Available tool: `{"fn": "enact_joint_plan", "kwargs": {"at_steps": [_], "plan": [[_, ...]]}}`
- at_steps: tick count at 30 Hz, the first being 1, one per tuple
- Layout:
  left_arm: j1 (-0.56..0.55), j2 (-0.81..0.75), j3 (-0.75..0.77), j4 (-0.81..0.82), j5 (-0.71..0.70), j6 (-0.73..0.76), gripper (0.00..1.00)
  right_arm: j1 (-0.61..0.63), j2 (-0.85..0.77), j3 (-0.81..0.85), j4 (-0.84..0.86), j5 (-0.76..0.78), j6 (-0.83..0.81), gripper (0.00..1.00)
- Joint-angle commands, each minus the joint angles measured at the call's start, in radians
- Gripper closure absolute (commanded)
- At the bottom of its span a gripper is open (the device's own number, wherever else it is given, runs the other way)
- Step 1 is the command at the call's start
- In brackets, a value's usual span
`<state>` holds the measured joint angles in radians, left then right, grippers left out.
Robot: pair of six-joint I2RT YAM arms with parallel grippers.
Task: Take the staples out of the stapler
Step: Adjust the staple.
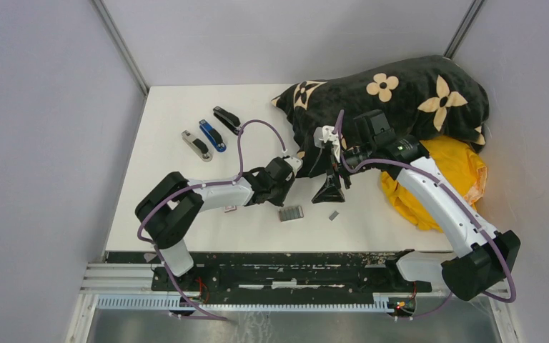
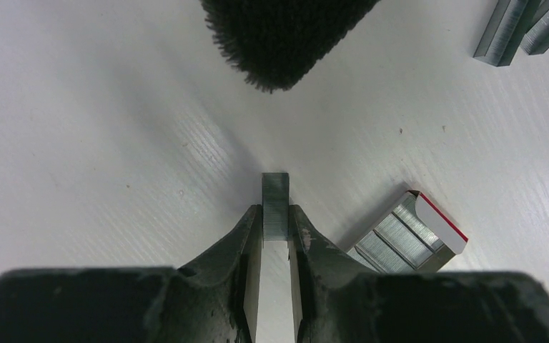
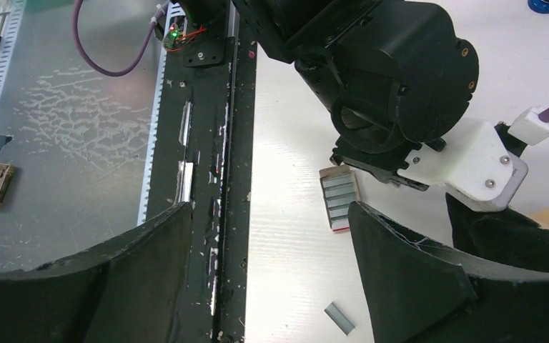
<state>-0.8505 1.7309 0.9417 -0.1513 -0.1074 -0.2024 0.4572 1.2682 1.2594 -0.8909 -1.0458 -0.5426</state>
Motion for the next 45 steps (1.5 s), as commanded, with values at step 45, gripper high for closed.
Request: {"fn": "enact_joint_plan", "kwargs": {"at_steps": [45], "plan": [[0.009,-0.695,-0.67,1.299,0.353,-0.612,0.85,0.006,0.005,-0.277,0.995,-0.107,1.107,0.19]]}}
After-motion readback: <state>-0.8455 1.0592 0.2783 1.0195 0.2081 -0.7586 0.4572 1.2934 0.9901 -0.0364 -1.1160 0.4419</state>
